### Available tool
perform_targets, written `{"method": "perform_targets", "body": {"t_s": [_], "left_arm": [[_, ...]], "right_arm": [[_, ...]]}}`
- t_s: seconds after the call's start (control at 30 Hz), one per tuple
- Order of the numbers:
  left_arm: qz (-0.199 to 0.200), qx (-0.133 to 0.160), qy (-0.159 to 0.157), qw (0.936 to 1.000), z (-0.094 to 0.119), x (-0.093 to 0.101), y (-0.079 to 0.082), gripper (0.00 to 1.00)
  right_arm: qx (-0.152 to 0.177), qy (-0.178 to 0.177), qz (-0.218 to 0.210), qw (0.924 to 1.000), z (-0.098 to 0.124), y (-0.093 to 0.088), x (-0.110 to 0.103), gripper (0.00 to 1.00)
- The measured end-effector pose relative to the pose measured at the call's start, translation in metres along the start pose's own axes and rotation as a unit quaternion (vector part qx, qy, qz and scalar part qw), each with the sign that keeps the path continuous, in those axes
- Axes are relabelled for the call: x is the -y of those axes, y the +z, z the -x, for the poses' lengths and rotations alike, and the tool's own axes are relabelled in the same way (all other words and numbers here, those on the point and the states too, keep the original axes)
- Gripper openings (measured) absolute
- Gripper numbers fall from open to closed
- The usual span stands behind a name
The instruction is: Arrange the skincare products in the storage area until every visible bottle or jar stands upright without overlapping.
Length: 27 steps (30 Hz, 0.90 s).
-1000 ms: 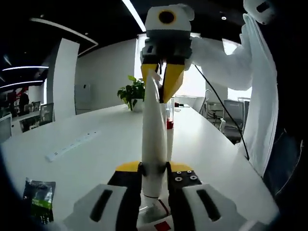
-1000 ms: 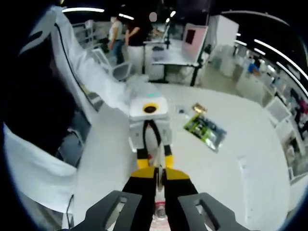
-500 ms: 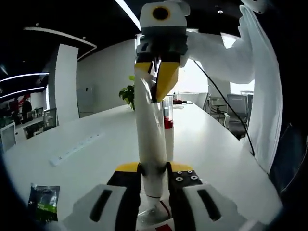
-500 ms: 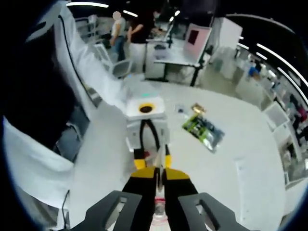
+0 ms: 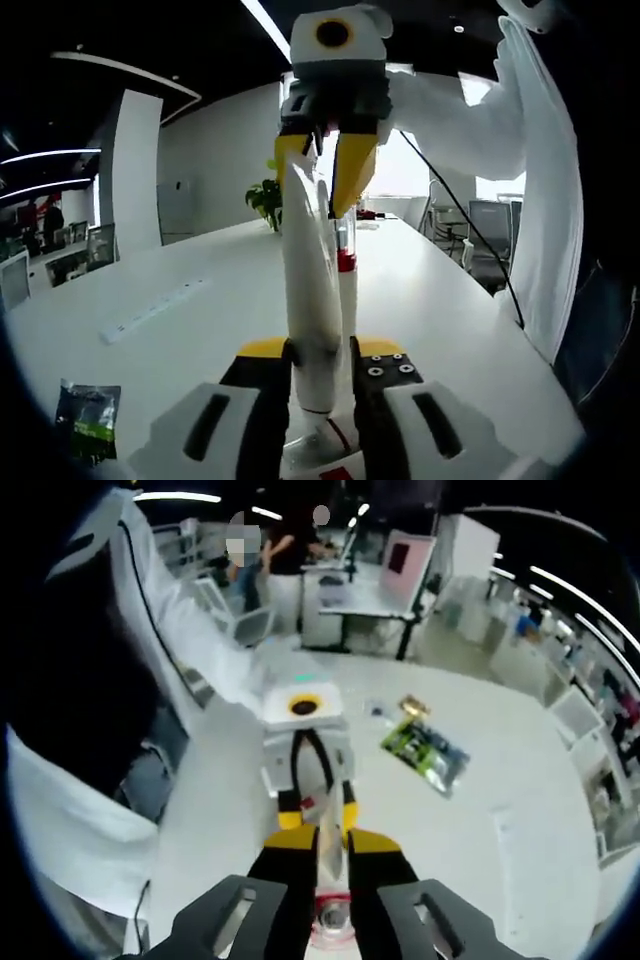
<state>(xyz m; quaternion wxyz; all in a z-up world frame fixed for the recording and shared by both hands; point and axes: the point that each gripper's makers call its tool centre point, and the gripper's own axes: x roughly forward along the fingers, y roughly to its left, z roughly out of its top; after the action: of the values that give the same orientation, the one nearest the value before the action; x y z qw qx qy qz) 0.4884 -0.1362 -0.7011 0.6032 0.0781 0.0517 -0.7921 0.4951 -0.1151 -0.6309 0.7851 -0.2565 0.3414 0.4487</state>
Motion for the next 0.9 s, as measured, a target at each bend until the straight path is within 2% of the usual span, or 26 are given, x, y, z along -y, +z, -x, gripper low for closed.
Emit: {"method": "perform_targets", "body": {"t_s": [0.33,0.47,0.63,0.77,0.9], "left_arm": [[0.003,0.008,0.000,1.0000,0.002,0.000,0.004,0.20],[0.004,0.008,0.001,1.0000,0.003,0.000,0.005,0.20],[0.004,0.006,0.008,0.9999,0.010,0.001,0.008,0.21],[0.007,-0.007,0.027,0.9996,0.019,-0.001,0.006,0.23],[0.000,-0.045,0.046,0.9979,0.030,-0.002,-0.002,0.29]], "right_arm": [[0.028,-0.017,-0.016,0.9993,0.011,0.006,0.007,0.06],[0.029,-0.027,-0.016,0.9991,0.015,0.005,0.011,0.10],[0.057,-0.048,-0.031,0.9967,0.021,0.009,0.014,0.15],[0.071,-0.064,-0.047,0.9943,0.022,0.008,0.016,0.24],[0.074,-0.074,-0.051,0.9932,0.022,0.006,0.015,0.32]]}}
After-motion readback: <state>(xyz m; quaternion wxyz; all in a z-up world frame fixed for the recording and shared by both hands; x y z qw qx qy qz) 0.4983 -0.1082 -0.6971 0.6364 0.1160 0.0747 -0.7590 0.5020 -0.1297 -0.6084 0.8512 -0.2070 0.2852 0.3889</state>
